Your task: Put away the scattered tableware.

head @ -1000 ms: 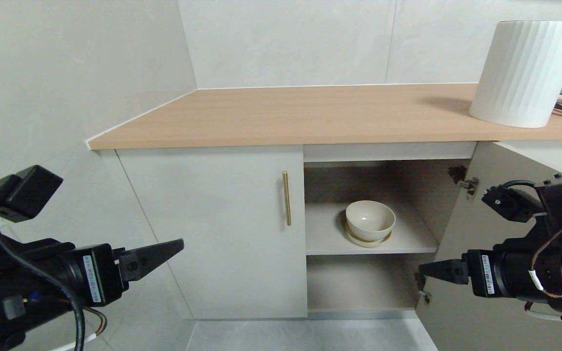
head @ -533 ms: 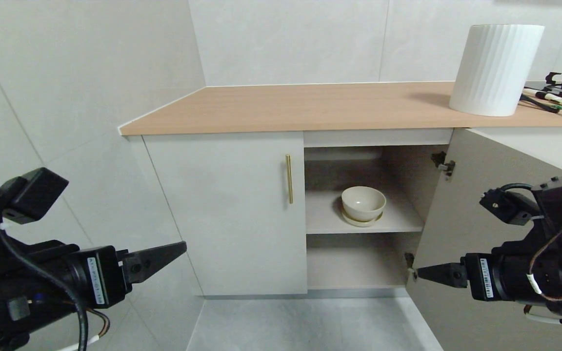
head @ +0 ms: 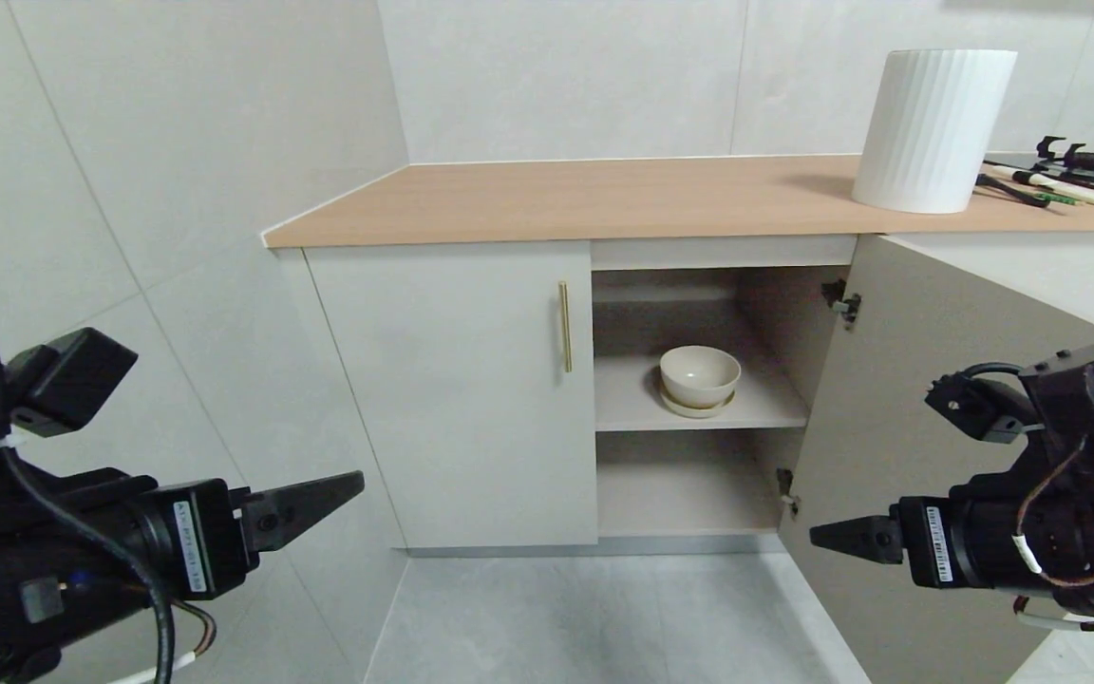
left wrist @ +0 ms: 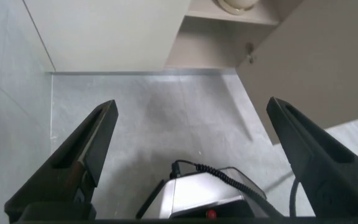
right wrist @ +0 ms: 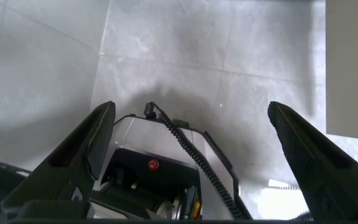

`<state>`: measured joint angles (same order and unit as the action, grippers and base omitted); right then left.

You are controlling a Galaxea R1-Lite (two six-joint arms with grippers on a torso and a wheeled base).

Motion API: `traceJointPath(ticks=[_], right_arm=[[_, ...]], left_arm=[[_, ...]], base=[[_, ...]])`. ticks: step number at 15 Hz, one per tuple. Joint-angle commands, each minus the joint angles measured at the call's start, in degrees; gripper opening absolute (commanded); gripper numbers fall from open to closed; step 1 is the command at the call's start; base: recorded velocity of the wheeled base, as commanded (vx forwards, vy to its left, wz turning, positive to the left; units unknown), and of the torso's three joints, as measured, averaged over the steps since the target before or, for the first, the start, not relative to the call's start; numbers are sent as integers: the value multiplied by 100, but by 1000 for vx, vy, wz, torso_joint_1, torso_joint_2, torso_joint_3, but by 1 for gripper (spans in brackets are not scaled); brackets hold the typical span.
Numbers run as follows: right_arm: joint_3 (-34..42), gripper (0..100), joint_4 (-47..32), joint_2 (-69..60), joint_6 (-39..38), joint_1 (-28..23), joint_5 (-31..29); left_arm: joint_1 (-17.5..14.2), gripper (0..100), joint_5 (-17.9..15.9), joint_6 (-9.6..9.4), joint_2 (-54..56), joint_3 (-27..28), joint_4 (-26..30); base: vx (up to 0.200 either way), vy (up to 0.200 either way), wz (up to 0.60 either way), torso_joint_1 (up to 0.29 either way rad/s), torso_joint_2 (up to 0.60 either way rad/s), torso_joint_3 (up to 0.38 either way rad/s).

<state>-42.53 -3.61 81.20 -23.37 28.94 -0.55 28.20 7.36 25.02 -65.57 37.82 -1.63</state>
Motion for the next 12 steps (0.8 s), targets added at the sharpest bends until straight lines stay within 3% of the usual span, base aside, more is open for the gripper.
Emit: traceJointPath(ticks=[1, 5, 12], right_arm=[[8, 100, 0, 10, -1, 6, -7], [87, 100, -8, -122, -1, 6, -15], [369, 100, -96, -474, 8, -90, -42]], left_arm=[[2, 100, 2, 3, -8, 7, -4], [2, 100, 11, -5, 9, 7, -12], [2, 100, 20, -76, 9, -2, -4]], base=[[0, 0, 0, 0, 0, 0], [0, 0, 0, 0, 0, 0], [0, -200, 0, 3, 3, 2]])
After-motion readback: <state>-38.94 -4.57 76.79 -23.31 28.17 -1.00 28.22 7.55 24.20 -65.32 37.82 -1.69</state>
